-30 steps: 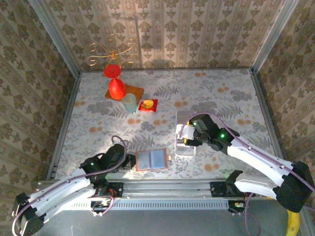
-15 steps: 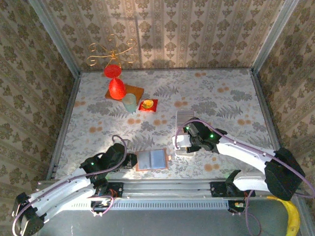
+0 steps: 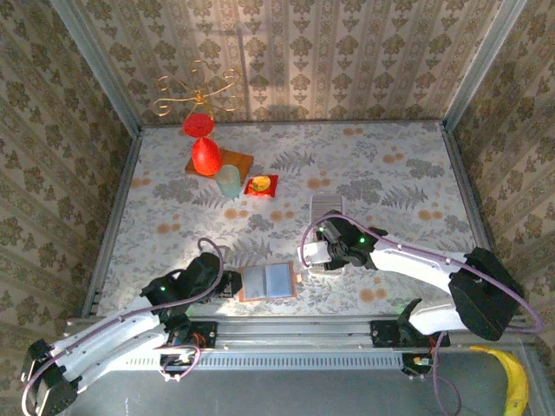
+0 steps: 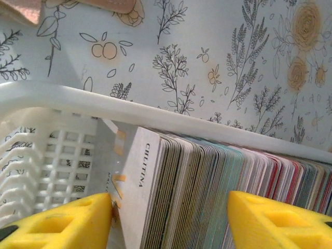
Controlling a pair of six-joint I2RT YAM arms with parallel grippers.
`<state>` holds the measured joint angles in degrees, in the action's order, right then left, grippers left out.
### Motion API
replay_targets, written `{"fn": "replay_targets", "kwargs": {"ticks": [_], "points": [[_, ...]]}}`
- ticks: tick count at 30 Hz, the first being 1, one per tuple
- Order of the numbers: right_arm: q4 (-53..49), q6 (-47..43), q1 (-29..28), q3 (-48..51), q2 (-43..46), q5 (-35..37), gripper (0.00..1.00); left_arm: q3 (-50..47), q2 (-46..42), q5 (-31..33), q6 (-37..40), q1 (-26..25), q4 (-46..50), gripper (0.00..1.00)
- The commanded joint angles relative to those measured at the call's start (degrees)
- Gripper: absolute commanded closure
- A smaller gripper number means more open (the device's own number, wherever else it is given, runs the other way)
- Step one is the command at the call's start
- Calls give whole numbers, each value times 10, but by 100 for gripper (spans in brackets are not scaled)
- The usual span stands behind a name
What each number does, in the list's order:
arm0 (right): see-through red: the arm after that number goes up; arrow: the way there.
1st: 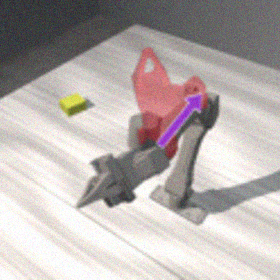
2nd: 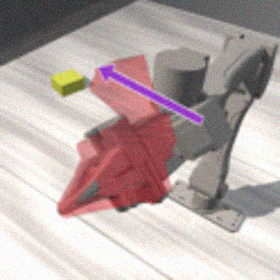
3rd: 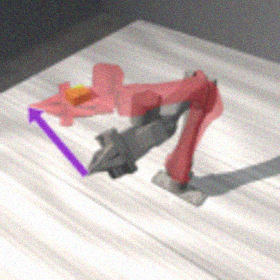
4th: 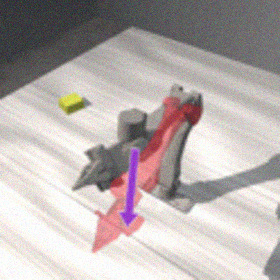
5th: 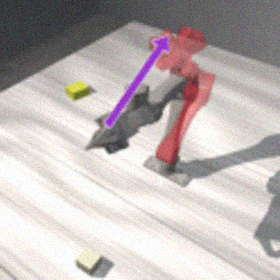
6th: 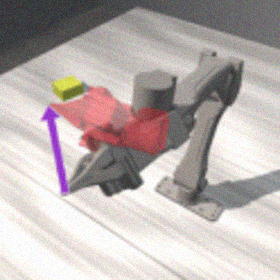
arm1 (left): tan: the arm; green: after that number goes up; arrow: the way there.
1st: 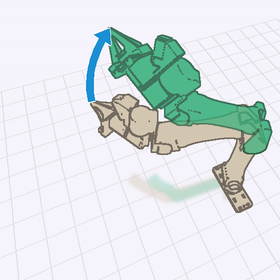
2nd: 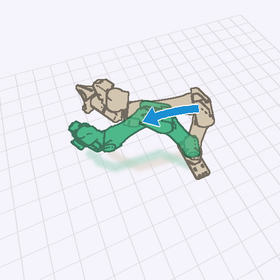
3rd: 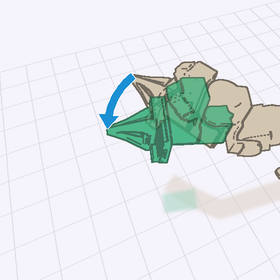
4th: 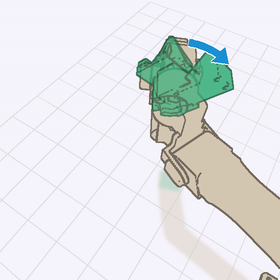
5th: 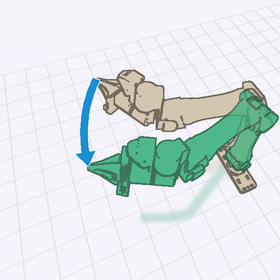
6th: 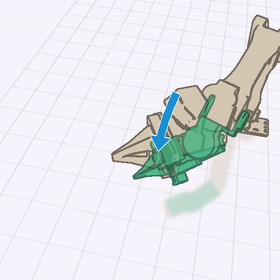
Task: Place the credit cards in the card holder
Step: Pick up the credit card from the storage box.
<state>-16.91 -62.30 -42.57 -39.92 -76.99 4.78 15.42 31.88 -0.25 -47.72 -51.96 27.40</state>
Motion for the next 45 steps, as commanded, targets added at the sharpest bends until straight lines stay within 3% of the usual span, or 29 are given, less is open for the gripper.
{"fn": "replay_targets", "kwargs": {"ticks": [1, 8, 17, 37, 45], "points": [[-4, -7, -3, -9, 4, 19, 47, 0, 0, -6, 4, 5, -1, 78], [-14, -6, -4, 3, 34, 23, 61, -1, 1, -9, -1, 5, -2, 79], [-20, -6, -5, 4, 42, 30, 72, 0, 0, -11, -5, 5, -1, 80], [-8, 2, -6, 11, 68, 37, 74, 1, 1, -13, -9, 5, -3, 80], [-13, 6, -4, 13, 85, 36, 81, 3, 1, -12, -9, 5, -5, 81]]}}
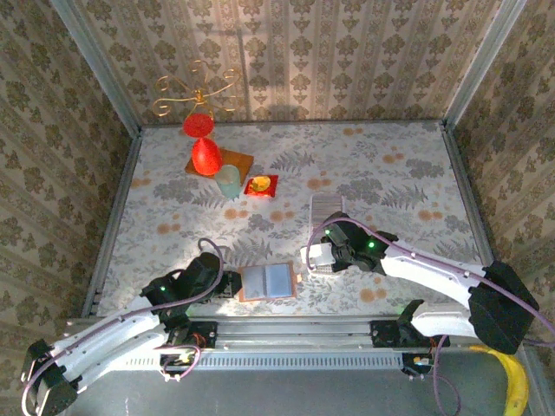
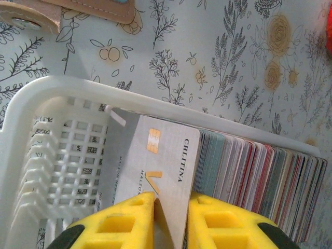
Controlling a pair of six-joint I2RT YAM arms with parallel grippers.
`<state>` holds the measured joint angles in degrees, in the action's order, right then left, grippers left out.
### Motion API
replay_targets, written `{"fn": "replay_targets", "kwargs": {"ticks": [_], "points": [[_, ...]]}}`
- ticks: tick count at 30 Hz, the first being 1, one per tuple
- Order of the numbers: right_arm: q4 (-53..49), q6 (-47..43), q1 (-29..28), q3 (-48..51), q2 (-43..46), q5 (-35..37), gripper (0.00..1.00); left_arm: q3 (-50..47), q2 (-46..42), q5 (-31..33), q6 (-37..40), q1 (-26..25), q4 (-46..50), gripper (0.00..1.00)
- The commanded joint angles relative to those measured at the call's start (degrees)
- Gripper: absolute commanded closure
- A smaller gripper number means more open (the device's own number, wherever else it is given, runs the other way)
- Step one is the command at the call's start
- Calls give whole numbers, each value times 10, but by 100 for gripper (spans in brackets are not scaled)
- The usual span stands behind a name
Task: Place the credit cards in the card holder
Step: Pick up the credit card from the storage box.
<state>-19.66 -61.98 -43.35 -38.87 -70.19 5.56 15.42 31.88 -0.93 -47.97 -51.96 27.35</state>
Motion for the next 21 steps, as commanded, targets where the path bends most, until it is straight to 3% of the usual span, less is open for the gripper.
{"fn": "replay_targets", "kwargs": {"ticks": [1, 21], "points": [[14, 4, 4, 3, 18, 28, 82, 3, 2, -6, -7, 5, -4, 81], [-45, 67, 3, 2, 82, -22, 92, 2, 3, -7, -12, 5, -7, 83]]}}
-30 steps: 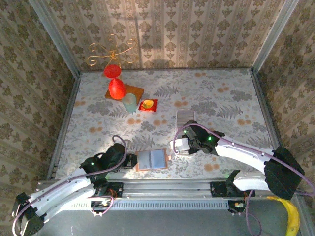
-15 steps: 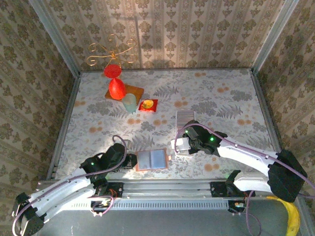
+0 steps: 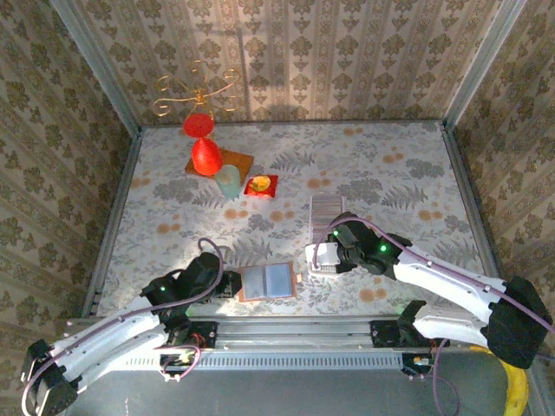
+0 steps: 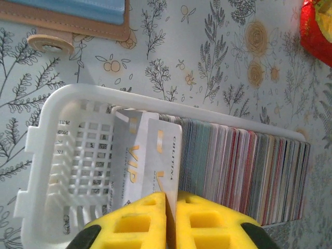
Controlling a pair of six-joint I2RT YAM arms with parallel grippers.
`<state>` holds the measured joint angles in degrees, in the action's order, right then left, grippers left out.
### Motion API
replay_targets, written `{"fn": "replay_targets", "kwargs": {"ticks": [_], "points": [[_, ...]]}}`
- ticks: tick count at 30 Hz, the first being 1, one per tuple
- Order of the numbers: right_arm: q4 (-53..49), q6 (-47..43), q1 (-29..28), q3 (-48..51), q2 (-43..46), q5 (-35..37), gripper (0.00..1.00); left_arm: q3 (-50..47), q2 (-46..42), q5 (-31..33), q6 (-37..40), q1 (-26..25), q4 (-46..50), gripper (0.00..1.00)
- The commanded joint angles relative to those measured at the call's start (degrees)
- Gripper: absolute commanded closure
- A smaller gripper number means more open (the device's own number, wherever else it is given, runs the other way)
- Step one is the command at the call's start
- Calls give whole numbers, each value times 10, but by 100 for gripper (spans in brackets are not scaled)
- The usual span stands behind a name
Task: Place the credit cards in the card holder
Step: Pick up the credit card from the storage box, then place the credit card in the storage box.
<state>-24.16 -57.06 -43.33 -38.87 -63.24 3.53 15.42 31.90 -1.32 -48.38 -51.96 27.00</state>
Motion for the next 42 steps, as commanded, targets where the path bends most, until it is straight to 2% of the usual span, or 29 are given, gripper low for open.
{"fn": "replay_targets", "kwargs": {"ticks": [1, 6, 9, 14, 17, 24, 26, 28, 30, 33, 37, 39, 42], "points": [[-1, 20, 3, 1, 14, -5, 93, 2, 2, -4, -8, 5, -4, 83], [-10, 50, 3, -5, 21, -17, 100, 3, 1, -5, -7, 5, -2, 83], [-5, 137, 3, -29, 33, -2, 100, 4, 1, -4, -7, 5, 3, 83], [-24, 286, 3, -58, 75, -34, 100, 5, 0, -5, -8, 5, 4, 82], [-37, 414, 3, -75, 95, -46, 100, 6, 0, -9, -8, 5, 2, 80], [-63, 784, 4, -86, 105, -57, 100, 7, 8, -13, -13, 5, -5, 71], [-67, 818, 3, -89, 101, -58, 100, 8, 12, -15, -14, 5, -5, 71], [-88, 789, -1, -89, 109, -7, 100, 9, 15, -17, -12, 5, -5, 70], [-85, 718, 0, -82, 119, 22, 100, 12, 16, -17, -9, 5, -4, 70], [-69, 554, 0, -62, 116, -28, 100, 18, 19, -15, -5, 5, 2, 70], [-97, 345, -1, -59, 94, -43, 100, 20, 25, -13, -5, 5, -3, 70], [-110, 293, 1, -63, 79, -38, 100, 20, 27, -14, -6, 5, -8, 70], [-142, 242, 0, -80, 47, -73, 100, 20, 31, -14, -3, 5, -10, 70]]}}
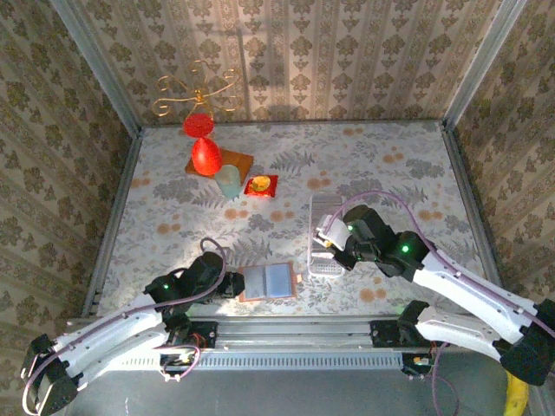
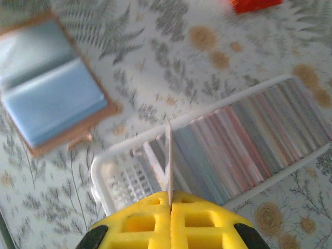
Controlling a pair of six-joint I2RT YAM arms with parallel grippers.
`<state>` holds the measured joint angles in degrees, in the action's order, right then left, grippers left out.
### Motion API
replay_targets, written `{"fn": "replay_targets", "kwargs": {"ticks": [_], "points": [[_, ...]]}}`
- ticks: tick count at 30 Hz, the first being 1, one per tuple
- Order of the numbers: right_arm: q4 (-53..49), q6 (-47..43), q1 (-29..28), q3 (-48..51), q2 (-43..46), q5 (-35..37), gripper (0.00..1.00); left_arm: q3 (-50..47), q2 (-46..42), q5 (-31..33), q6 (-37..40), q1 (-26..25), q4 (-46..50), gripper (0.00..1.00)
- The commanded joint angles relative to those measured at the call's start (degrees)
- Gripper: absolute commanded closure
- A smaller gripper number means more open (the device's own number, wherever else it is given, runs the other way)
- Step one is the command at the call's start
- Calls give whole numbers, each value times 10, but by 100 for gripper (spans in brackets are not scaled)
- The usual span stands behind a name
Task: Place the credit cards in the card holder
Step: Place the credit card in the storage box.
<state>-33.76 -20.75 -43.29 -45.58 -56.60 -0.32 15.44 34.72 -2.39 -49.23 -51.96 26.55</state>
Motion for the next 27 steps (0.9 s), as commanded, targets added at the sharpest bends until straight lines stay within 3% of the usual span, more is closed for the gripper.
{"fn": "replay_targets", "kwargs": {"ticks": [1, 21, 24, 27], "points": [[-50, -135, 0, -14, -29, -48, 100, 20, 4, -3, 7, 5, -5, 70], [49, -192, 0, 8, -162, -3, 100, 11, -2, -3, 10, 5, -7, 69], [59, -213, -1, 11, -173, 26, 87, 10, -1, -2, 10, 5, -8, 69], [84, -226, -2, 26, -168, 50, 82, 7, 0, 2, 11, 5, -7, 69]]}}
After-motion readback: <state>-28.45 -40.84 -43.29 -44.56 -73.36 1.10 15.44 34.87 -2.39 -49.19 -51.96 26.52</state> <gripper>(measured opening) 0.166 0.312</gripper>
